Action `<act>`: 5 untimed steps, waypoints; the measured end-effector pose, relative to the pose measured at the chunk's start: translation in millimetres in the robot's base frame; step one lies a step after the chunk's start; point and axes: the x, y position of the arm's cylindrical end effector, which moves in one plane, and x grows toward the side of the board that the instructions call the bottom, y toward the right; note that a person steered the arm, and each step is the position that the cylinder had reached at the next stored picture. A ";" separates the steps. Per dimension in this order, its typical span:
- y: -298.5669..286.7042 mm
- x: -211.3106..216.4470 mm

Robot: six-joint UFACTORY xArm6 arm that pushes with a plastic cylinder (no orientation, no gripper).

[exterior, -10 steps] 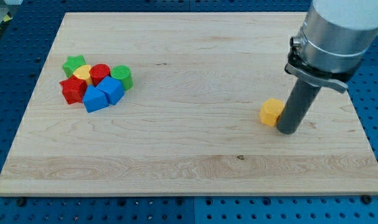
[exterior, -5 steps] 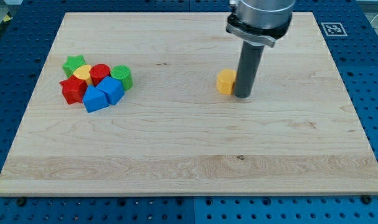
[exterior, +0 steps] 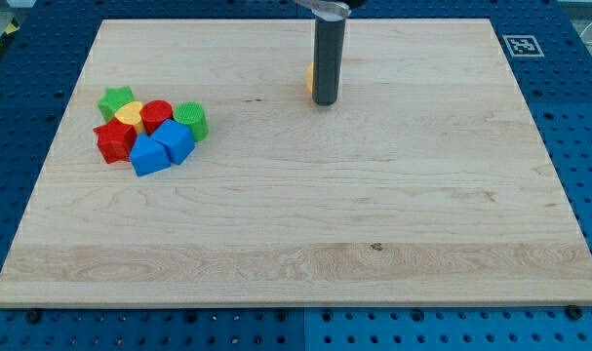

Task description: Push the yellow hexagon towards the top center of the board

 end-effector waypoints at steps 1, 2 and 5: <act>-2.4 -15.7; 4.2 -28.9; 19.4 -71.9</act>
